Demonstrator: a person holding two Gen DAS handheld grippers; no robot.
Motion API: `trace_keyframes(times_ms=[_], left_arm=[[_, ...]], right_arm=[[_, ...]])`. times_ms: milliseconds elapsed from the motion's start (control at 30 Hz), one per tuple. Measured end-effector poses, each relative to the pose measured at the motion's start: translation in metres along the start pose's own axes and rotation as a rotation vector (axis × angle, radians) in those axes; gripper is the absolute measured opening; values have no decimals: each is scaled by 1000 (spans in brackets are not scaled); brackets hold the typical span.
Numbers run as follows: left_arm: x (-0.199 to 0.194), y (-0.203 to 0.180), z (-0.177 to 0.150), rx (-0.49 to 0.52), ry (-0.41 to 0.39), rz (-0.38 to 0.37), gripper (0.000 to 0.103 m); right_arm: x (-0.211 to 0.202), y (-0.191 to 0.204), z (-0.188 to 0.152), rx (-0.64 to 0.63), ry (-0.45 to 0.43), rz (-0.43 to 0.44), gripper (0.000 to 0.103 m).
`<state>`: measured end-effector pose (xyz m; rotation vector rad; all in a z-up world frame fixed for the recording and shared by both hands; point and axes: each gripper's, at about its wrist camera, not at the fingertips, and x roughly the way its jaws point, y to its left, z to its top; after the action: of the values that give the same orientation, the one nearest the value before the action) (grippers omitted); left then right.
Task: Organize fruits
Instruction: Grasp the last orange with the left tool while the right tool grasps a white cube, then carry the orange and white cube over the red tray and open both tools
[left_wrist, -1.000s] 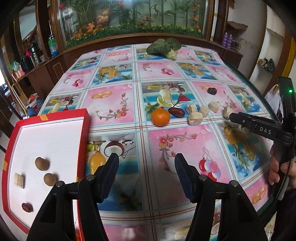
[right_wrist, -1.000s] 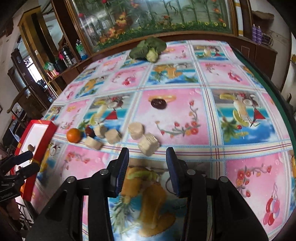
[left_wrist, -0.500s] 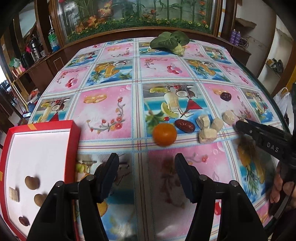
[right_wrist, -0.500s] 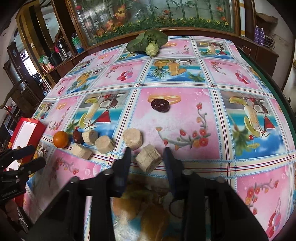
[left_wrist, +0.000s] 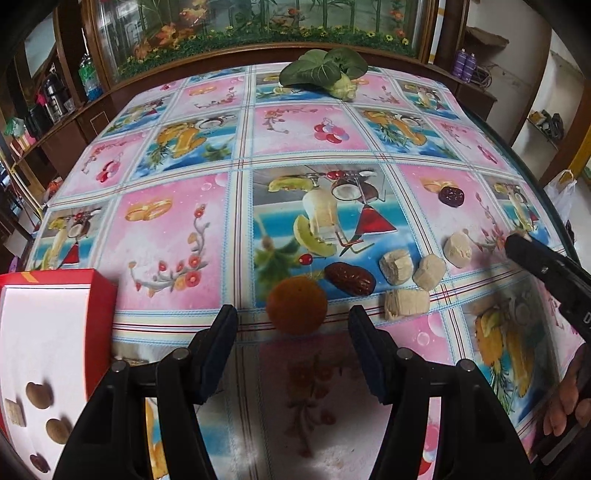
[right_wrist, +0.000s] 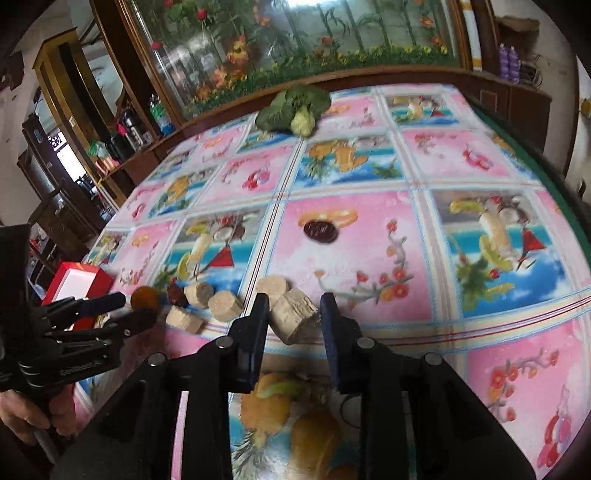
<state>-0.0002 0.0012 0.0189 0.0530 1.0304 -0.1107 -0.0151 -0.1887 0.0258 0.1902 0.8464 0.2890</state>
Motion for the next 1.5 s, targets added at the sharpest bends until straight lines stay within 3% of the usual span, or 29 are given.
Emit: trace_keyframes(times_ms=[167, 433, 800, 1100, 1300, 1500], left_arm=[[5, -1, 4, 2, -7, -23, 32], [-7, -3, 1, -5, -55, -35, 31], [-78, 1, -15, 1, -249, 50, 31], [-117, 25, -36, -26, -333, 93, 31], [-128, 40, -47, -50, -354, 97, 31], [-133, 57, -57, -74, -364, 121, 31]], right_arm=[[-11, 2, 3, -13, -62, -7, 30], [-3, 0, 2, -11, -27, -26, 30], [-15, -6, 6, -7, -106, -46, 30], [-16, -10, 8, 18, -135, -59, 30], [-17, 0, 7, 13, -154, -30, 30], [-13, 29, 1, 15, -146, 56, 30]])
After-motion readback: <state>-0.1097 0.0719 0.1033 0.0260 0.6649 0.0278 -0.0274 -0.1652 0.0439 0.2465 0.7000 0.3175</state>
